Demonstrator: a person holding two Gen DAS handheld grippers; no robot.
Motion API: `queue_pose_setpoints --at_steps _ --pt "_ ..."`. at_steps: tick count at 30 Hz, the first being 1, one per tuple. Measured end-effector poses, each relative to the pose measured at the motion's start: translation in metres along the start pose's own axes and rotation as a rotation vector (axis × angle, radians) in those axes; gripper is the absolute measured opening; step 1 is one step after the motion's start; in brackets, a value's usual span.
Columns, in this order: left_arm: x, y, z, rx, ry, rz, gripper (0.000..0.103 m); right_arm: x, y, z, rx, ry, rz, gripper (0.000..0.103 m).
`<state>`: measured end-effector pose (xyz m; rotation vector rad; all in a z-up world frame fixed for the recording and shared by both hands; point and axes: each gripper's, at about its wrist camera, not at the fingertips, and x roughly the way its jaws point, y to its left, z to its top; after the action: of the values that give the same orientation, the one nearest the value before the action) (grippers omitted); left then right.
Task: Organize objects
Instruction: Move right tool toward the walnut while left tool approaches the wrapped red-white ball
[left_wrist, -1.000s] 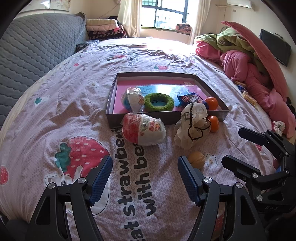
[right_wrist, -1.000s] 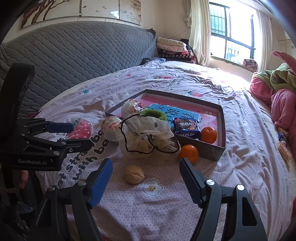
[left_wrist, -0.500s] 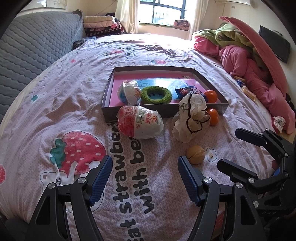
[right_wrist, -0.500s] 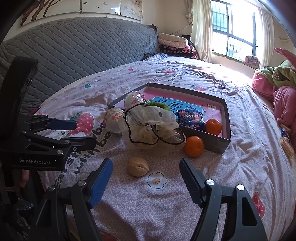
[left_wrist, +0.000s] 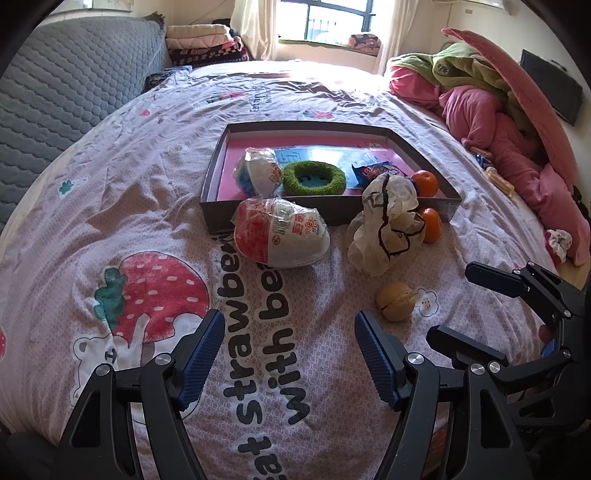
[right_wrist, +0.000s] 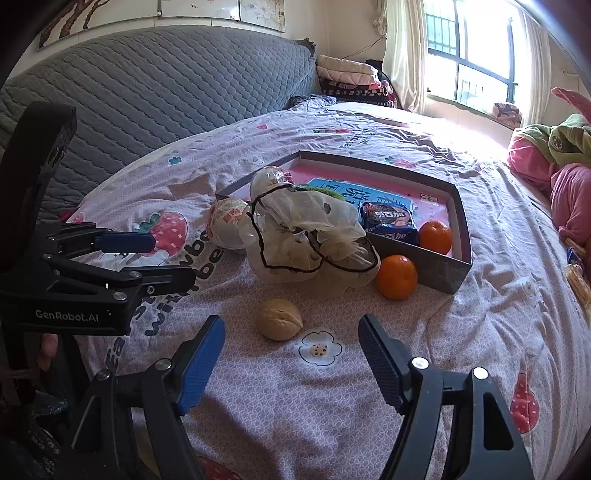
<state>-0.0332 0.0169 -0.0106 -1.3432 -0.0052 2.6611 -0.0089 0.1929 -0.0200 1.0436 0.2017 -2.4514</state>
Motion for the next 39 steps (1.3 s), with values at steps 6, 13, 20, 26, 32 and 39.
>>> queue_pose_setpoints --at_steps 6,13,20,26,32,39 --pt "0.005 0.003 0.000 -0.010 -0.010 0.001 0.074 0.007 0.001 -0.002 0.001 0.018 -0.005 0.074" --pt "0.017 0.006 0.005 -0.001 -0.052 -0.007 0.074 0.018 0.001 -0.005 0.008 0.042 -0.009 0.074" --pt "0.029 0.007 0.010 0.003 -0.051 -0.005 0.074 0.026 0.000 -0.007 0.015 0.056 -0.001 0.074" --pt "0.039 0.013 0.016 -0.004 -0.056 -0.009 0.074 0.032 0.001 -0.007 0.015 0.068 0.003 0.074" --pt "0.046 0.015 0.024 -0.003 -0.068 -0.021 0.074 0.037 -0.001 -0.007 0.028 0.073 0.009 0.074" --pt "0.058 0.020 0.035 -0.013 -0.075 -0.028 0.074 0.044 -0.001 -0.008 0.031 0.084 0.011 0.074"
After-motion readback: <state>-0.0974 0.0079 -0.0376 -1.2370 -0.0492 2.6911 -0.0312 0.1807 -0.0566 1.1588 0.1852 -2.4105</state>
